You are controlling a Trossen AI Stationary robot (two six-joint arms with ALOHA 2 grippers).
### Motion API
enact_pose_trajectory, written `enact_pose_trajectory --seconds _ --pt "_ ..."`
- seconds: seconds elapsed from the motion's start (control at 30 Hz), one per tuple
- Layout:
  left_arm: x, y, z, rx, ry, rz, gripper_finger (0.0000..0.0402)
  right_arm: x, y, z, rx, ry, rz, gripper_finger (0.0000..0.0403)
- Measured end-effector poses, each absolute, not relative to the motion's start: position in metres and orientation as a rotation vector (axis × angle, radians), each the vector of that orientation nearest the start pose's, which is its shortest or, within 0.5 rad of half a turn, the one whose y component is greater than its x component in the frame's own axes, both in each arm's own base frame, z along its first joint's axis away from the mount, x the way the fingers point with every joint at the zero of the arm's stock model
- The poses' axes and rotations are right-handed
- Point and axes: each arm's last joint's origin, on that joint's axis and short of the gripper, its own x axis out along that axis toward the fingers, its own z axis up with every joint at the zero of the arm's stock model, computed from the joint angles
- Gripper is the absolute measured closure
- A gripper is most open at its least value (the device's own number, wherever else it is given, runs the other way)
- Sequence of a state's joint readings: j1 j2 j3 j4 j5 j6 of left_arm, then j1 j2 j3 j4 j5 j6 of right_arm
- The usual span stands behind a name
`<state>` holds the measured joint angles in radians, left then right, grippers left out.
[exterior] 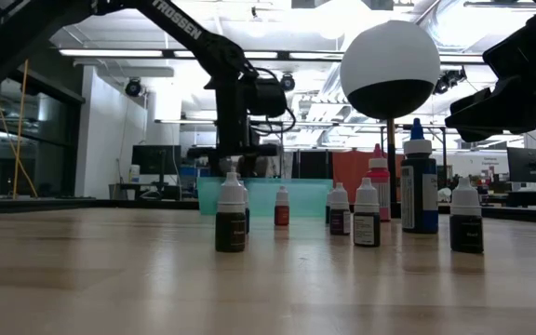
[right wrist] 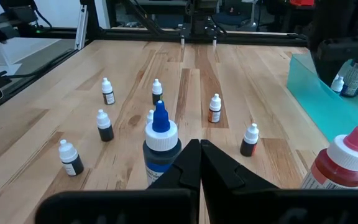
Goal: Pick & Place food coloring
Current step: Put the small green food coloring bottle into the bin
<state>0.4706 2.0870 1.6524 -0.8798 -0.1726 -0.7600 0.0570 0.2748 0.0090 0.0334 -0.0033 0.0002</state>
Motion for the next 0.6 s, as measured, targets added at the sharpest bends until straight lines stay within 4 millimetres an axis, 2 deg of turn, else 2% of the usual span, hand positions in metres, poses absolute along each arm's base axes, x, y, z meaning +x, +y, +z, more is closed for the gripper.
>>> enact_pose_trajectory --seconds 0.33,0.5,0.6 --pt "0.368 0.193 0.216 -0.768 1.029 0.985 0.0263 0.112 0.006 0.146 -0.006 0.232 0.060 0.0402" --pt "0.361 0.188 0.242 -0.729 0.986 0.925 0.0263 0.112 0.006 0.147 -0.006 0.232 0.060 0.0402" --pt "0.355 0.183 0.261 -0.692 0.975 0.827 0.0263 0.112 0.006 0.146 -0.006 0.232 0.060 0.0402"
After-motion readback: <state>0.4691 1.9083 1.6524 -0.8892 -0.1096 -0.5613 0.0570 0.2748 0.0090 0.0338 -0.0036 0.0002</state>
